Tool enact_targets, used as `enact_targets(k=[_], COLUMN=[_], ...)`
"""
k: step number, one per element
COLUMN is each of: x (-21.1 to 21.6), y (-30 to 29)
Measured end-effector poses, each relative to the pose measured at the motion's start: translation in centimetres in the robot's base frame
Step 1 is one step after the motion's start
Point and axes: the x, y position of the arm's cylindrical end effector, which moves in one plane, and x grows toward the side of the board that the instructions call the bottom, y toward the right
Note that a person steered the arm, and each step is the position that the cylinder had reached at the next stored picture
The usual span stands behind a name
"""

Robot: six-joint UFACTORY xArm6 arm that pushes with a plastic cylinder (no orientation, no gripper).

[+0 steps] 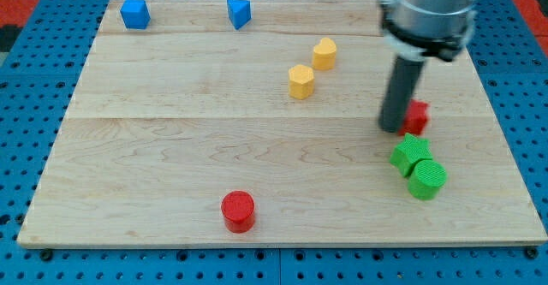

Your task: Separate the red star from the green star

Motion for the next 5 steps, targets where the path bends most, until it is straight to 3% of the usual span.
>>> enact_targets(k=[2,3,4,5], x=[0.5,2.8,-0.5,-7.4], y=[3.0,5.6,6.6,2.0])
